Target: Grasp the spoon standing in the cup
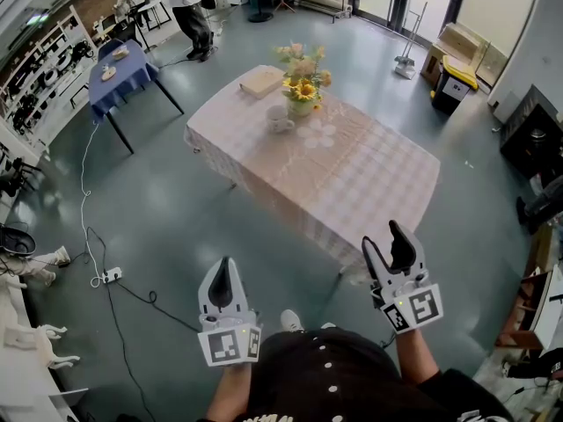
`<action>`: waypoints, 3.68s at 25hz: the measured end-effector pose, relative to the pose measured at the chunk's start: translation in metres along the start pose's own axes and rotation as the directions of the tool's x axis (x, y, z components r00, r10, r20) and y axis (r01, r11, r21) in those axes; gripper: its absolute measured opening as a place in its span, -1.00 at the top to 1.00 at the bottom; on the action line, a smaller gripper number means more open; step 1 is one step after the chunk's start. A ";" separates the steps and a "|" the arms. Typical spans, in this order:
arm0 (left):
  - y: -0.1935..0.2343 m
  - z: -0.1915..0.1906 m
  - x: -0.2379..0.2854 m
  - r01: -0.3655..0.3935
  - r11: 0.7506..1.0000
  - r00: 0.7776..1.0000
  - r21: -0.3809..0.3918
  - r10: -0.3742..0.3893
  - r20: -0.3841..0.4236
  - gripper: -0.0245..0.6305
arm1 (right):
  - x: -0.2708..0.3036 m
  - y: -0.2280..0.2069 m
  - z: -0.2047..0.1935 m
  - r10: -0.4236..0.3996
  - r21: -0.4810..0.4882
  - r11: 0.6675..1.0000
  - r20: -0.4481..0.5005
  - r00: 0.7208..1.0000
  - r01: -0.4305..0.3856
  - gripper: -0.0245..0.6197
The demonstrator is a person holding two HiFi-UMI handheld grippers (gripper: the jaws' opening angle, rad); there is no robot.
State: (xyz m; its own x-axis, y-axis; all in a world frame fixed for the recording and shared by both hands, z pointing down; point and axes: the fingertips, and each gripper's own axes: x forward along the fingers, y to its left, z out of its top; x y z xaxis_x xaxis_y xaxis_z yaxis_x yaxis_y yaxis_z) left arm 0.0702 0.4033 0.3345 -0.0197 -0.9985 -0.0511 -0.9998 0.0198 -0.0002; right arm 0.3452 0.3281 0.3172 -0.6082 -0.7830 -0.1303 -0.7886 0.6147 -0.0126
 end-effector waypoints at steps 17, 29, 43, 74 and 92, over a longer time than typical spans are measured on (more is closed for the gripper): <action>0.051 -0.011 -0.008 0.025 1.000 1.000 -0.005 -0.025 -0.008 0.87 | 0.023 0.045 -0.013 -0.015 0.003 1.000 -0.013 1.000 0.015 0.13; 0.100 -0.015 -0.012 -0.038 0.999 0.999 0.001 0.038 -0.018 0.87 | 0.067 0.080 -0.018 0.037 0.001 0.999 -0.006 0.999 -0.037 0.13; 0.165 -0.020 0.029 -0.140 0.990 0.990 -0.002 0.140 -0.022 0.87 | 0.163 0.092 -0.033 0.112 0.018 0.994 -0.013 0.994 -0.112 0.13; 0.278 -0.019 0.208 -0.239 0.971 0.971 0.014 0.239 -0.027 0.87 | 0.401 0.068 -0.057 0.210 0.028 0.977 -0.017 0.977 -0.210 0.13; 0.320 -0.029 0.279 -0.283 0.959 0.959 0.007 0.283 -0.028 0.87 | 0.486 0.053 -0.076 0.245 0.031 0.969 -0.023 0.969 -0.245 0.13</action>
State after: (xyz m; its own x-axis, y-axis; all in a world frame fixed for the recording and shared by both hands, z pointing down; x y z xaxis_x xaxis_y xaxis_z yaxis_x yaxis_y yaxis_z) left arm -0.2551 0.1292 0.3487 -0.3021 -0.9530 -0.0216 -0.9533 0.3021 0.0070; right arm 0.0009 -0.0276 0.3285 -0.7850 -0.6103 -0.1062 -0.6127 0.7902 -0.0113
